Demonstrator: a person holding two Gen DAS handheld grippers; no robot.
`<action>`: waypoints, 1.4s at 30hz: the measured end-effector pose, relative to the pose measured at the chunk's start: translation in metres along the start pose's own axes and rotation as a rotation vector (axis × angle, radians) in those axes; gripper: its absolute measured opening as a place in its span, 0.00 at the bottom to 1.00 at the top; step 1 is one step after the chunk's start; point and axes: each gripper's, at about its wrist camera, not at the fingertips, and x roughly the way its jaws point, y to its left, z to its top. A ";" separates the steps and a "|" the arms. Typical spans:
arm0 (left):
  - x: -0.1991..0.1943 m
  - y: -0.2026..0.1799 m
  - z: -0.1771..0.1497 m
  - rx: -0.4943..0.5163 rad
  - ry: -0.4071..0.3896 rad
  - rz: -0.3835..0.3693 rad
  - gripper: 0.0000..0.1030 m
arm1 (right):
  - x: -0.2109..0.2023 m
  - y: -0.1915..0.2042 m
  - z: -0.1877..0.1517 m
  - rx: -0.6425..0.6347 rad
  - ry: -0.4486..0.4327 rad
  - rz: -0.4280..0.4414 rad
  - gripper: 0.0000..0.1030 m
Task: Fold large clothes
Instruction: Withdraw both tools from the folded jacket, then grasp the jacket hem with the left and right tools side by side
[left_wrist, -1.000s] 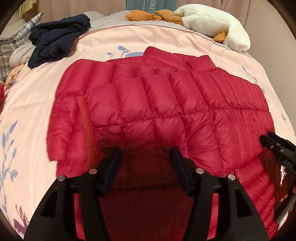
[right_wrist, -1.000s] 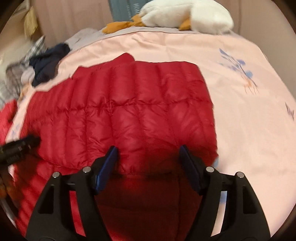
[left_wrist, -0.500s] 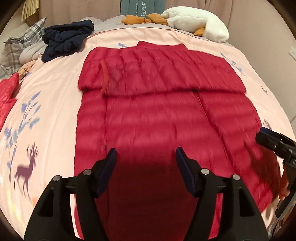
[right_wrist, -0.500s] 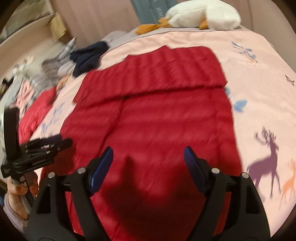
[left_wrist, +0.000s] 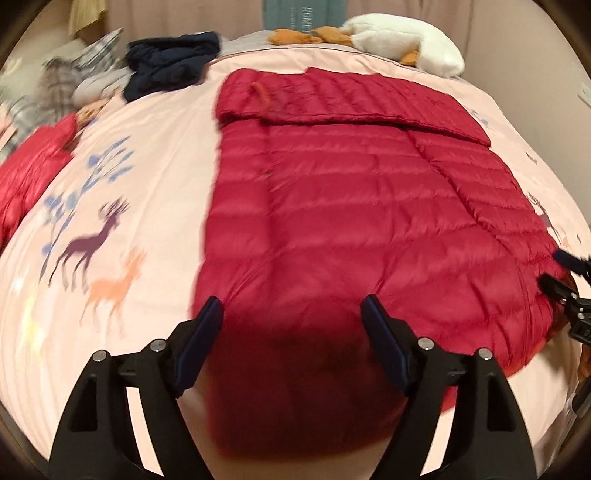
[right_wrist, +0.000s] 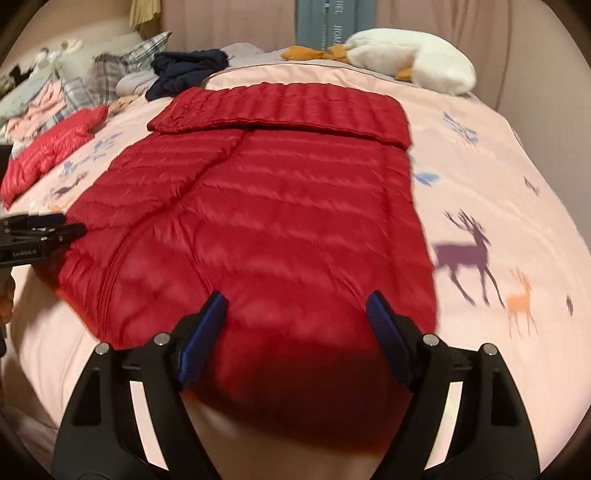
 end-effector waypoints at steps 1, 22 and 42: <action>-0.003 0.005 -0.003 -0.019 0.001 0.008 0.78 | -0.005 -0.007 -0.003 0.019 0.000 -0.022 0.81; 0.003 0.073 -0.029 -0.482 0.077 -0.537 0.87 | -0.006 -0.088 -0.036 0.585 -0.011 0.416 0.92; 0.029 0.052 -0.002 -0.514 0.095 -0.742 0.86 | 0.026 -0.073 -0.005 0.580 0.012 0.534 0.88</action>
